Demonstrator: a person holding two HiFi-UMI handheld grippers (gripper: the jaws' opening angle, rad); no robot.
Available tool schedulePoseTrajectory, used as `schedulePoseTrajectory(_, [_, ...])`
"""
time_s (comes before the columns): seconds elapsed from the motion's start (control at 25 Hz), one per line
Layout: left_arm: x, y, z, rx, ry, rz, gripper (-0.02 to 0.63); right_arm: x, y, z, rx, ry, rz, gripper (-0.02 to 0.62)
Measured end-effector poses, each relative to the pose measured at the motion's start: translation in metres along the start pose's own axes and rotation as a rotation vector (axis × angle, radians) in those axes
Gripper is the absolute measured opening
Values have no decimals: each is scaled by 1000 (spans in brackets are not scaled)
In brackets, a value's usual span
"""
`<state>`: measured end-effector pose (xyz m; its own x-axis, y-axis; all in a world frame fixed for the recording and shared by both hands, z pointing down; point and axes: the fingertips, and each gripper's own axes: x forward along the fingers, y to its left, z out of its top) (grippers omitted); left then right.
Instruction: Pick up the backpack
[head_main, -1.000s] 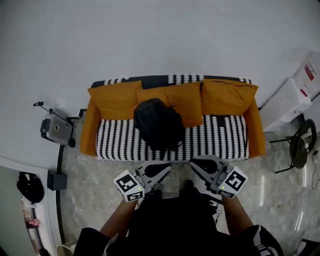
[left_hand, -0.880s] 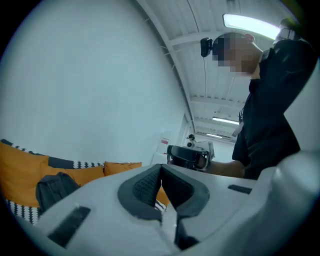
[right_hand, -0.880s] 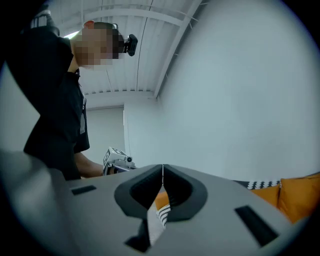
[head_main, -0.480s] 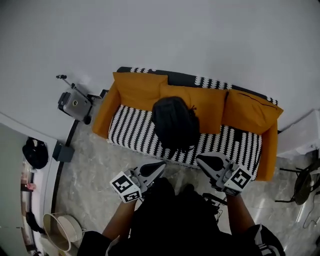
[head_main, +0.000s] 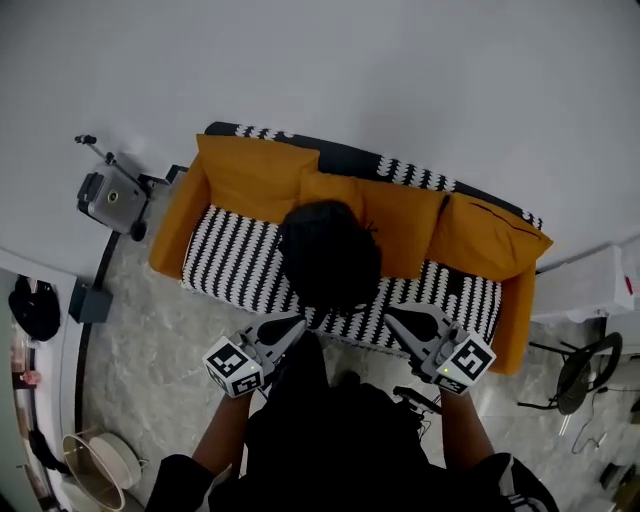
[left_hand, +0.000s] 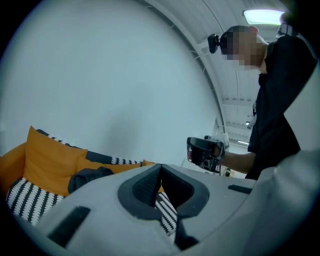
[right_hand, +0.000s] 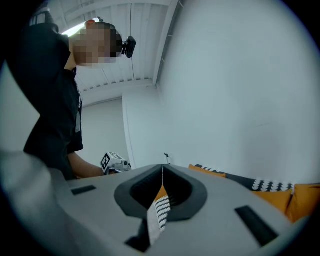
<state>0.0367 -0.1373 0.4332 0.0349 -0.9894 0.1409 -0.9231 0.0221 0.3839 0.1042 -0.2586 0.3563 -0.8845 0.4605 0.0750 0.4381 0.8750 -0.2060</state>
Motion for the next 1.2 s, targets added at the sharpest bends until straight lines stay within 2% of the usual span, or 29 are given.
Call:
schedulePoseTrajectory(0.12, [11, 39, 8, -19, -18, -13, 20, 22, -30, -2, 10, 72, -11, 28])
schedulePoseTrajectory(0.28, [22, 89, 12, -56, -16, -2, 21, 68, -47, -7, -13, 196, 61, 28])
schedulePoseTrajectory(0.36, [24, 113, 13, -74, 0, 10, 21, 93, -57, -7, -22, 234, 70, 28])
schedulePoseTrajectory(0.48, [28, 142, 16, -71, 10, 8, 21, 124, -81, -6, -8, 261, 39, 29])
schedulePoseTrajectory(0.6, [31, 175, 18, -34, 20, 16, 21, 152, -104, -9, -9, 293, 17, 29])
schedulePoseTrajectory(0.8, [45, 219, 7, -13, 57, 34, 21, 182, -132, -32, -27, 371, 7, 29])
schedulePoseTrajectory(1.04, [55, 250, -25, -60, 83, 84, 23, 199, -169, -68, 31, 380, -12, 29])
schedulePoseTrajectory(1.2, [63, 259, -48, -107, 110, 142, 87, 198, -195, -102, 56, 370, -20, 35])
